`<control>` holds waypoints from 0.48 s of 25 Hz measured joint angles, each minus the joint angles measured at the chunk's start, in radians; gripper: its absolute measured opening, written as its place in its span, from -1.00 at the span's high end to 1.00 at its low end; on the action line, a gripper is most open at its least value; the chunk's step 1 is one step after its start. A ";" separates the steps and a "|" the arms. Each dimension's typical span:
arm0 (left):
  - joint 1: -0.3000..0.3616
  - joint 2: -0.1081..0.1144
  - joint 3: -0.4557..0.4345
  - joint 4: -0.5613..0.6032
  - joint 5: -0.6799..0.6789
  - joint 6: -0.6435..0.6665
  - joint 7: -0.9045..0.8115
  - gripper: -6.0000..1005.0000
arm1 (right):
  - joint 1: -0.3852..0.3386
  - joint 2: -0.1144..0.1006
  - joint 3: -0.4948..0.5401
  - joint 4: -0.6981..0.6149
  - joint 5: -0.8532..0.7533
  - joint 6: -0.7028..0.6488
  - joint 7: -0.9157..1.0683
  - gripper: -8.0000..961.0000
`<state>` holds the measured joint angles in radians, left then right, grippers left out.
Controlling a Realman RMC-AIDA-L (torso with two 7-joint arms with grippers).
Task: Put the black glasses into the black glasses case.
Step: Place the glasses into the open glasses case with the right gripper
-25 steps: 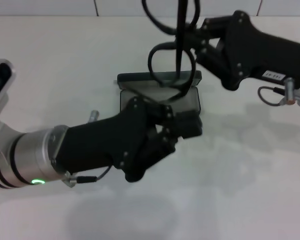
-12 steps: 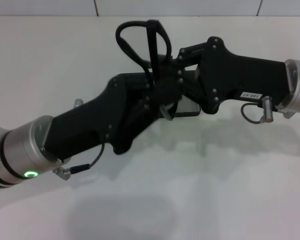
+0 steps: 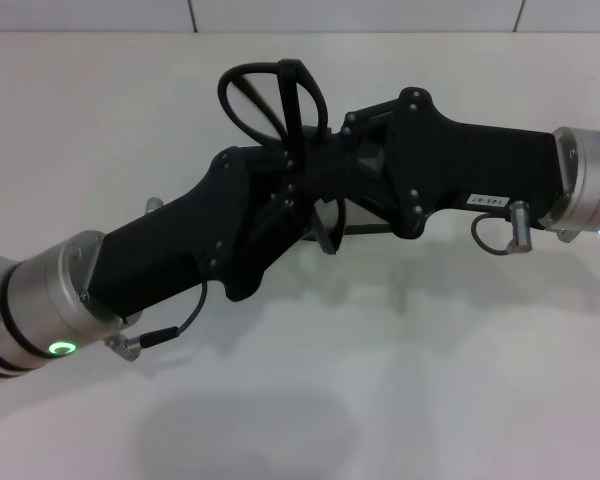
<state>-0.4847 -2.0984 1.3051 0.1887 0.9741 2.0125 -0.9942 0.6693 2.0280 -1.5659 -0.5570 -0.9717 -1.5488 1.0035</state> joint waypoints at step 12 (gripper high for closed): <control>0.134 0.072 -0.002 0.063 0.018 0.017 -0.028 0.89 | -0.057 -0.023 0.004 -0.361 -0.406 0.249 0.294 0.87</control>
<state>-0.3510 -2.0268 1.3031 0.2512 0.9922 2.0290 -1.0219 0.6121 2.0048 -1.5620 -0.9178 -1.3776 -1.2994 1.2978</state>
